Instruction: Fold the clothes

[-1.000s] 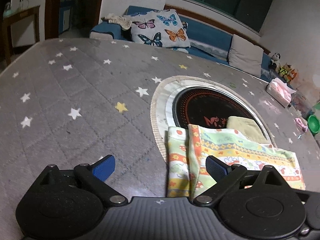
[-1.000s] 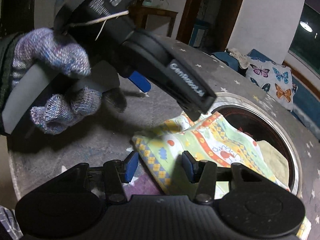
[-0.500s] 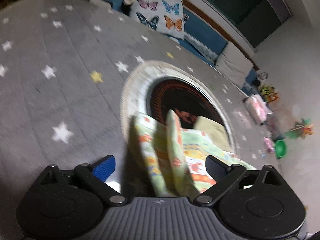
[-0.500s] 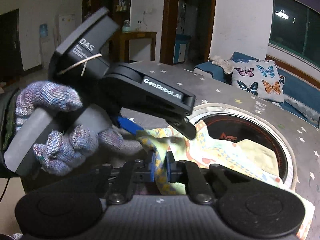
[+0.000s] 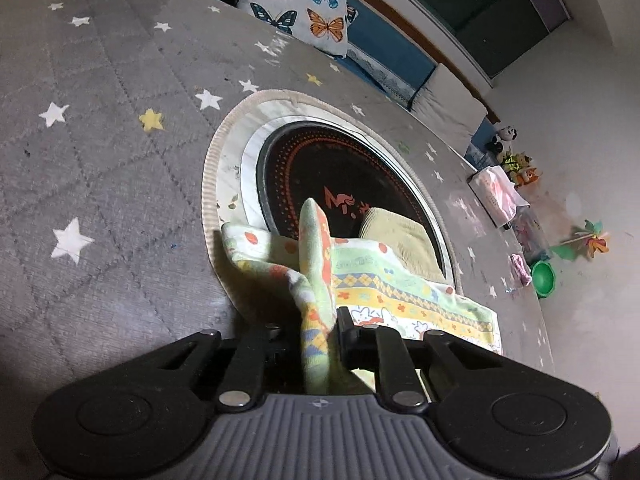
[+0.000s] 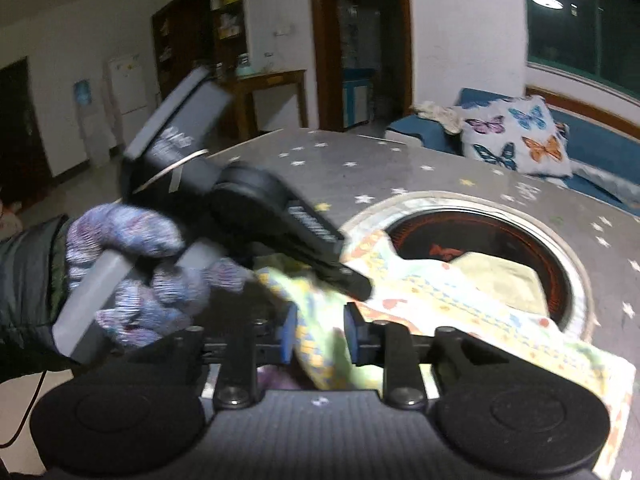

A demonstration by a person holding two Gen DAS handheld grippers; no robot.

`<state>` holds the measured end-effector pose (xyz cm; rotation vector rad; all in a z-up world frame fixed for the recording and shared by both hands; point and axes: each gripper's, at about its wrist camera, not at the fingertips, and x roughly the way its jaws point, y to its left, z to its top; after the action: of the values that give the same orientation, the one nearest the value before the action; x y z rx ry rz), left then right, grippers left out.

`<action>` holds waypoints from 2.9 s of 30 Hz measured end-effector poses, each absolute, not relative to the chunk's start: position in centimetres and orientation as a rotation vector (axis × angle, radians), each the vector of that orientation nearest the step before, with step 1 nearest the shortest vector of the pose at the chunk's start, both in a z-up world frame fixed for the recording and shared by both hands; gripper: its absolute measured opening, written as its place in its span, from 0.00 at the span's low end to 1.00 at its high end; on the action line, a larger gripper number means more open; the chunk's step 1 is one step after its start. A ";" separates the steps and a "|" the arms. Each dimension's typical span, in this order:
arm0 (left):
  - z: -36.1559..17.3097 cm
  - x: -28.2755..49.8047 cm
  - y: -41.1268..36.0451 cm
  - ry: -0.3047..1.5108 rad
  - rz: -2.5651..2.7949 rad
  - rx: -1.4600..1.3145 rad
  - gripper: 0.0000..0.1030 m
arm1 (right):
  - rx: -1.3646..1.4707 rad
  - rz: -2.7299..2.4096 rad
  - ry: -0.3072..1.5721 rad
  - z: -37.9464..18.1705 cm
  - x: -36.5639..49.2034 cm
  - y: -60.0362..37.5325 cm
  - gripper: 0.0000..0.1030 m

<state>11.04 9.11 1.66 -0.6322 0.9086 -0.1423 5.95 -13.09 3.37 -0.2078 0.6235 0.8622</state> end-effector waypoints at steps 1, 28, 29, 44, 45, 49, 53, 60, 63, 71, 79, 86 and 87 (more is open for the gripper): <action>1.7 11.0 9.1 0.908 -0.140 -0.626 0.16 | -0.200 0.837 0.623 3.5 6.3 -13.7 0.26; 2.2 10.5 7.8 0.886 -0.141 -0.471 0.17 | 0.088 0.273 0.747 -0.8 14.2 -29.1 0.46; 2.3 10.5 7.8 0.886 -0.141 -0.466 0.16 | 0.092 0.275 0.747 -0.8 14.3 -29.1 0.35; 6.4 13.1 2.7 0.818 -0.248 -0.377 0.10 | 0.140 0.276 0.643 3.2 13.1 -31.3 0.07; 6.6 13.6 1.9 0.818 -0.259 -0.370 0.09 | 0.136 0.262 0.636 3.6 13.2 -31.8 0.07; 7.2 15.4 -1.6 0.817 -0.308 -0.341 0.09 | 0.134 0.198 0.608 4.8 13.8 -34.4 0.07; 7.6 17.2 -5.2 0.811 -0.356 -0.313 0.09 | 0.144 0.132 0.586 5.6 14.4 -37.5 0.07; 8.0 20.3 -11.2 0.810 -0.430 -0.263 0.09 | 0.155 0.031 0.572 6.0 15.4 -42.6 0.07; 7.3 21.2 -13.1 0.824 -0.449 -0.238 0.09 | 0.152 -0.005 0.572 5.8 15.7 -44.2 0.07; 4.4 22.3 -15.5 0.895 -0.413 -0.138 0.18 | 0.173 -0.102 0.674 2.0 17.1 -47.5 0.10; 6.2 22.9 -15.5 0.812 -0.356 -0.109 0.30 | 0.180 -0.017 0.662 2.2 17.7 -46.9 0.12; 4.9 24.6 -19.5 0.846 -0.455 -0.089 0.27 | 0.181 0.069 0.700 1.1 20.3 -44.6 0.15; 4.6 25.0 -20.0 0.851 -0.462 -0.088 0.27 | 0.182 0.072 0.705 0.9 20.6 -44.5 0.15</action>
<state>24.99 -20.02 4.59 -0.0879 0.8506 -0.4624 20.56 -44.50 0.86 0.1820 0.7052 0.0722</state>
